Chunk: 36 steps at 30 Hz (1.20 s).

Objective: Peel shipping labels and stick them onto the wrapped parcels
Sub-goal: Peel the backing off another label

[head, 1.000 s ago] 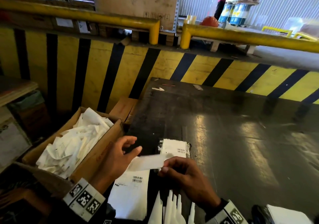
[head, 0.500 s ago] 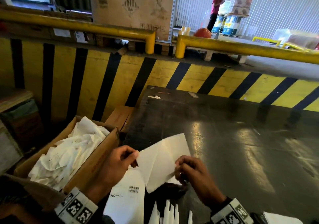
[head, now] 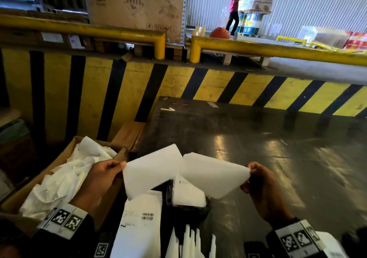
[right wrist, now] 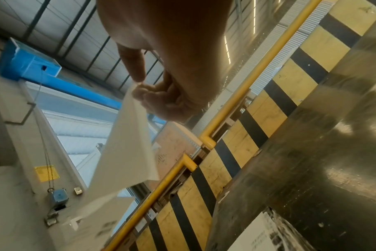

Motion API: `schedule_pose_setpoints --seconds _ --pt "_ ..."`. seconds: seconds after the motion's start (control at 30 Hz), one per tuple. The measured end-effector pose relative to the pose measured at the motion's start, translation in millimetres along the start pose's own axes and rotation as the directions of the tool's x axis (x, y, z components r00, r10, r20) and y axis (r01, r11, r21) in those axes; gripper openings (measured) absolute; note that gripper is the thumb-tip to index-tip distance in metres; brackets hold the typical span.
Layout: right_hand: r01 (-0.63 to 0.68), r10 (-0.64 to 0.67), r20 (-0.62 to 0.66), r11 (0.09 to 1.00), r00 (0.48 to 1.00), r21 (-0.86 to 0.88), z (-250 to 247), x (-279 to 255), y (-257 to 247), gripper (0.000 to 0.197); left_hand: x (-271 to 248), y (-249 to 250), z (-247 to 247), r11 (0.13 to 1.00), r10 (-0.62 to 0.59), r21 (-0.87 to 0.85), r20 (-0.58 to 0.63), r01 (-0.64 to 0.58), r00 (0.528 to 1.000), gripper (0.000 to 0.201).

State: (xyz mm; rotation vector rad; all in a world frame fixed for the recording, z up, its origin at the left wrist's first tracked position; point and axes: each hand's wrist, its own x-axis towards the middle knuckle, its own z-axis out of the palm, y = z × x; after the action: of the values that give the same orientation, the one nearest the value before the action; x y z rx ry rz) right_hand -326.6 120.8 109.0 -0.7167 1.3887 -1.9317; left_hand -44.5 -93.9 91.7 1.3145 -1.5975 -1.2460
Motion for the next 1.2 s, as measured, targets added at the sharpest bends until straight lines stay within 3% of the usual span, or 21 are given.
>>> schedule_pose_setpoints --seconds 0.1,0.2,0.27,0.33,0.4,0.47,0.57,0.63,0.8,0.97,1.03,1.13,1.2 --pt "0.037 -0.035 -0.031 0.998 0.999 0.055 -0.8 -0.4 -0.7 0.036 4.0 -5.0 -3.9 0.999 0.005 0.048 -0.126 0.001 0.992 0.021" --pt "0.052 -0.051 -0.044 0.998 0.998 0.026 1.4 -2.6 0.2 0.036 -1.0 -3.4 -2.6 0.998 0.06 0.033 -0.168 -0.055 0.984 0.024" --pt "-0.002 0.002 0.007 0.994 1.0 -0.108 1.9 -4.2 4.6 0.026 -4.8 -3.5 2.2 0.997 0.078 -0.009 -0.142 -0.08 0.987 0.024" --pt "-0.109 0.161 0.119 0.927 0.98 -0.358 -1.2 -6.5 18.6 0.023 -9.9 -7.6 9.0 0.992 0.053 -0.109 -0.09 -0.063 0.995 0.023" --pt "-0.161 0.372 0.223 0.765 0.901 -0.624 -6.9 -11.7 39.5 0.021 -17.7 -12.9 16.7 0.985 0.032 -0.171 -0.034 -0.037 0.999 0.018" --pt "-0.15 0.549 0.276 0.607 0.789 -0.78 -11.5 -20.0 59.5 0.017 -24.3 -19.7 23.4 0.983 0.02 -0.181 0.006 -0.018 1.0 0.013" --pt "-0.08 0.692 0.312 0.471 0.65 -0.878 -12.6 -33.3 80.2 0.018 -31.7 -29.5 30.5 0.964 -0.005 -0.265 0.095 0.03 0.995 0.012" --pt "-0.049 0.738 0.306 0.416 0.602 -0.908 -9.9 -40.7 90.6 0.014 -36.7 -33.1 34.5 0.966 0.012 -0.256 0.139 0.025 0.99 0.015" --pt "0.035 0.733 0.293 0.345 0.614 -0.938 0.2 -51.6 111.4 0.012 -48.0 -33.7 49.2 0.969 0.053 -0.247 0.174 -0.008 0.983 0.014" --pt "0.209 0.604 0.357 0.303 0.713 -0.93 9.1 -44.4 108.0 0.026 -62.6 -24.5 59.5 0.968 0.16 -0.223 0.202 -0.113 0.966 0.01" --pt "0.199 0.597 0.395 0.368 0.699 -0.908 12.1 -38.8 101.4 0.028 -67.8 -19.0 62.7 0.965 0.203 -0.213 0.235 -0.154 0.95 0.009" --pt "0.136 0.653 0.429 0.45 0.624 -0.883 13.9 -35.0 97.6 0.027 -70.3 -13.0 66.9 0.958 0.252 -0.201 0.267 -0.202 0.93 0.009" --pt "0.102 0.642 0.414 0.465 0.645 -0.88 14.8 -34.6 101.4 0.024 -69.5 -11.0 69.1 0.955 0.272 -0.193 0.278 -0.224 0.921 0.008"
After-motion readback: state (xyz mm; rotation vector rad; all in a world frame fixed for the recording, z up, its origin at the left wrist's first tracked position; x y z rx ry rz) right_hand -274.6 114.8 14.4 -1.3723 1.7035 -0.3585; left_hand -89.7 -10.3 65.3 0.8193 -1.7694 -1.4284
